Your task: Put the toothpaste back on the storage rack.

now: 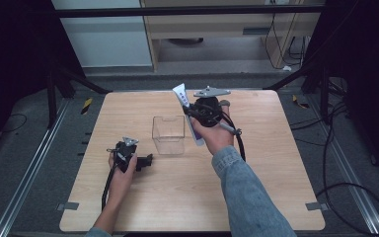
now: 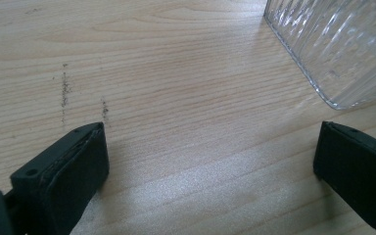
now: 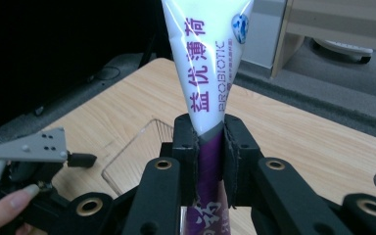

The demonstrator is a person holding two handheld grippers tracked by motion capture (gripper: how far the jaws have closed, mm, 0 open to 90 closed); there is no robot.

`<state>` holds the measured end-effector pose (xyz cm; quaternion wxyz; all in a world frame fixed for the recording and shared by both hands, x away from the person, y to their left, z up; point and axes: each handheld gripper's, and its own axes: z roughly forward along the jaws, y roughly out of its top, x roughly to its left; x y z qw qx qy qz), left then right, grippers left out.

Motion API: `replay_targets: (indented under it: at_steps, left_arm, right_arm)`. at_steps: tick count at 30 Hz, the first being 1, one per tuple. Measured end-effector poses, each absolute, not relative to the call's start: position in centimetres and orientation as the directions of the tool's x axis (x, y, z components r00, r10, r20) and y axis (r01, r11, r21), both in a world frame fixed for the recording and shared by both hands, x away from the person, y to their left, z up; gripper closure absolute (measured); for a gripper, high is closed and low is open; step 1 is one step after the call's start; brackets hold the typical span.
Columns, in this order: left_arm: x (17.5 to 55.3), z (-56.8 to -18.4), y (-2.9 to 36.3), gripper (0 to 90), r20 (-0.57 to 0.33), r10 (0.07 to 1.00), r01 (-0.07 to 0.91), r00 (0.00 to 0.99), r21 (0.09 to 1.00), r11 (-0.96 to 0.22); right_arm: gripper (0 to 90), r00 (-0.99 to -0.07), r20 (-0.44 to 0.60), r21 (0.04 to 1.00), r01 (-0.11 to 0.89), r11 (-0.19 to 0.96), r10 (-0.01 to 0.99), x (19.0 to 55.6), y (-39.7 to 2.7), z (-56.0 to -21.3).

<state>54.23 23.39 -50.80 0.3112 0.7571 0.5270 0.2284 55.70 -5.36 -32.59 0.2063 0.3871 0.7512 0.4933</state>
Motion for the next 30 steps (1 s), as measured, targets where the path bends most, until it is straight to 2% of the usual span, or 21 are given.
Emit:
replay_targets:
  at_steps: [16, 30]
  left_arm:
    - [54.2, -50.8, 23.4, 0.0, 0.019, 0.939, 0.655, 0.345, 0.711, -0.255]
    - [54.2, -50.8, 23.5, 0.0, 0.017, 0.937, 0.652, 0.348, 0.714, -0.255]
  right_arm:
    - [78.0, -0.639, 0.073, 0.93, 0.32, 0.178, 0.766, 57.2, -1.4, -30.0]
    - [77.9, -0.619, 0.057, 0.944, 0.29, 0.161, 0.783, 59.5, 0.5, -29.5]
